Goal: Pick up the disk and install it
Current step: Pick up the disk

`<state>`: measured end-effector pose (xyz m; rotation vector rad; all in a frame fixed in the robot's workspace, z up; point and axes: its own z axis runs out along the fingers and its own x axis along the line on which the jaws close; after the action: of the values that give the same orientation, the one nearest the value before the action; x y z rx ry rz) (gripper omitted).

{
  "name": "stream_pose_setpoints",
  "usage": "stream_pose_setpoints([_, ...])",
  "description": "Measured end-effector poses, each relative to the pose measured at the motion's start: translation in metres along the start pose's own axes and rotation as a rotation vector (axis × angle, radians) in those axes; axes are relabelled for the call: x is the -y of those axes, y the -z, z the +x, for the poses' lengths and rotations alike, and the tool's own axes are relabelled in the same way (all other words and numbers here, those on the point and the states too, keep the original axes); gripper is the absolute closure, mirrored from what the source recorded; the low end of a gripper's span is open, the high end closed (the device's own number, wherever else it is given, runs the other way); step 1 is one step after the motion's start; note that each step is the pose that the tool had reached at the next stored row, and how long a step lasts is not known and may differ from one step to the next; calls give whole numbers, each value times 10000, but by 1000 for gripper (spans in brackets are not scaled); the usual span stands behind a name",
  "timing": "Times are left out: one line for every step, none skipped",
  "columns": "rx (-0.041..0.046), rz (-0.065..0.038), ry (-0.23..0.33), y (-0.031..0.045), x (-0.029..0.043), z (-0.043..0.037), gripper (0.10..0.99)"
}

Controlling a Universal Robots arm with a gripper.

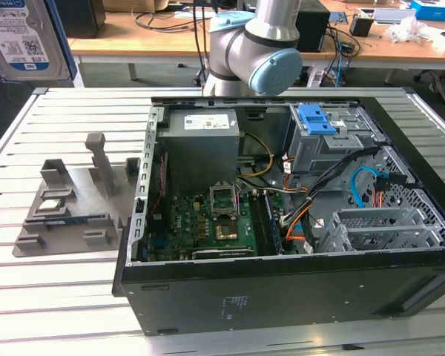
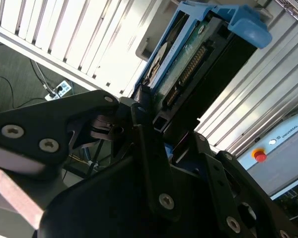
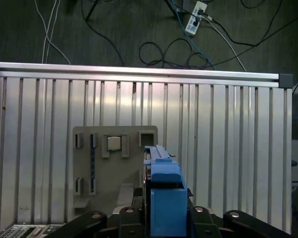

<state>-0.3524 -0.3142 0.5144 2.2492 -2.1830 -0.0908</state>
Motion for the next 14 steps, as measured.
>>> stream_pose_setpoints([0, 0, 0, 22, -1, -1, 722])
stream_pose_setpoints([-1, 0, -2, 57, -3, -3, 722])
stream_pose_setpoints([-1, 0, -1, 82, -4, -4, 722])
stream_pose_setpoints([-1, -1, -2, 93, -4, -4, 722])
stream_pose_setpoints([0, -1, -1, 96, -4, -5, 722])
stream_pose_setpoints([0, 1, -1, 96, -5, -4, 722])
stream_pose_setpoints([0, 1, -1, 96, -4, -4, 722])
stream_pose_setpoints([0, 0, -1, 97, -5, -4, 722])
stream_pose_setpoints([0, 0, -1, 97, -5, -4, 722])
stream_pose_setpoints([0, 0, -1, 97, -5, -4, 722])
stream_pose_setpoints([0, 0, -1, 97, -5, -4, 722])
stream_pose_setpoints([0, 0, -1, 97, -4, -4, 722])
stream_pose_setpoints([0, 0, -2, 98, -3, -5, 722])
stream_pose_setpoints([-1, -1, -2, 98, 2, -4, 722])
